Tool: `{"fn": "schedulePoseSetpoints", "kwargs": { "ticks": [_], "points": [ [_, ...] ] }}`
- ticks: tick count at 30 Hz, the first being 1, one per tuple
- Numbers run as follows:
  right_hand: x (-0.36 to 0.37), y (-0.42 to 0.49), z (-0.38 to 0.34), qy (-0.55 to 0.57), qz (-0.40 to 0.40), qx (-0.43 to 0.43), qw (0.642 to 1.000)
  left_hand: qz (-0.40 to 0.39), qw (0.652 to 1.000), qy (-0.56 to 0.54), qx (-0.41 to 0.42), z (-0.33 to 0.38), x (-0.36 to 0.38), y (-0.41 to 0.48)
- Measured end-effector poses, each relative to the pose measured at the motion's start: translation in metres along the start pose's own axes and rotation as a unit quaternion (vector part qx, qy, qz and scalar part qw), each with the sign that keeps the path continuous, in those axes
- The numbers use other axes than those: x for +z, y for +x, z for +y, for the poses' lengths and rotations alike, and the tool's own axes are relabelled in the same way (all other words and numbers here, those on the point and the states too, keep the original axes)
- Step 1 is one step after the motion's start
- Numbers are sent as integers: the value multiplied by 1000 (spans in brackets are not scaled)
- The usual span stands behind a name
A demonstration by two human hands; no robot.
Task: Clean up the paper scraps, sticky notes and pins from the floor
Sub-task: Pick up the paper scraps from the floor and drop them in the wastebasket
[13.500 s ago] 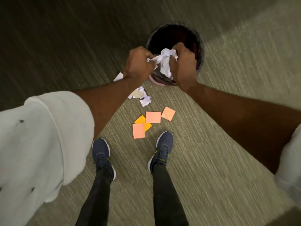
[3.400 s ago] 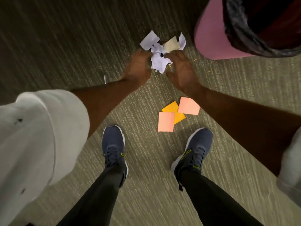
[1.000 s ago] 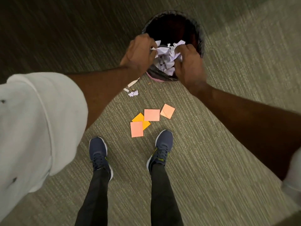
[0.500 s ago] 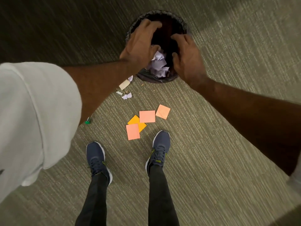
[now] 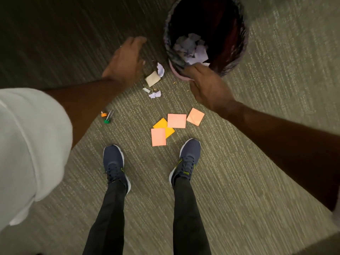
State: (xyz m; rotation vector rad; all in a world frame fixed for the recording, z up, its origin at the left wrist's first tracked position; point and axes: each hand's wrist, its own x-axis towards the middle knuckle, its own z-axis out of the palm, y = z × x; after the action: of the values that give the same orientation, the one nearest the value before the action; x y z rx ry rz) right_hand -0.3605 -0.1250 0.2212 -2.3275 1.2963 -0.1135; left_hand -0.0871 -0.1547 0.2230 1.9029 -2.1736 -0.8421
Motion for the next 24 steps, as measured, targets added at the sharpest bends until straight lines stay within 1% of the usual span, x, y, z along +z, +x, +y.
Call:
{"fn": "schedulePoseSetpoints", "kwargs": {
  "ticks": [3, 7, 10, 13, 15, 16, 19, 22, 24],
  "points": [
    [30, -2, -11, -2, -47, -25, 999, -14, 1000, -2, -13, -24, 19, -18],
    [70, -2, -25, 32, -67, 2, 997, -17, 1000, -11, -19, -48, 50, -37],
    [105, 2, -23, 74, -79, 55, 993, -28, 999, -20, -23, -59, 74, -46],
    [137, 9, -19, 146, -129, 132, 972, -53, 998, -40, -19, -68, 100, -52],
    [158, 17, -11, 160, -155, 166, 961, -59, 996, -52, -34, -76, 117, -52],
    [168, 22, -7, 160, -154, 171, 960, -56, 996, -61, -41, -79, 125, -52],
    [192, 40, 8, 137, -113, 170, 969, -35, 996, -72, -48, -87, 150, -47],
    [215, 61, 21, 98, -73, 136, 983, -10, 994, -77, -75, -100, 175, -34],
    [232, 79, 30, 90, -43, 129, 987, -28, 995, -80, -54, -108, 193, -20]
  ]
}}
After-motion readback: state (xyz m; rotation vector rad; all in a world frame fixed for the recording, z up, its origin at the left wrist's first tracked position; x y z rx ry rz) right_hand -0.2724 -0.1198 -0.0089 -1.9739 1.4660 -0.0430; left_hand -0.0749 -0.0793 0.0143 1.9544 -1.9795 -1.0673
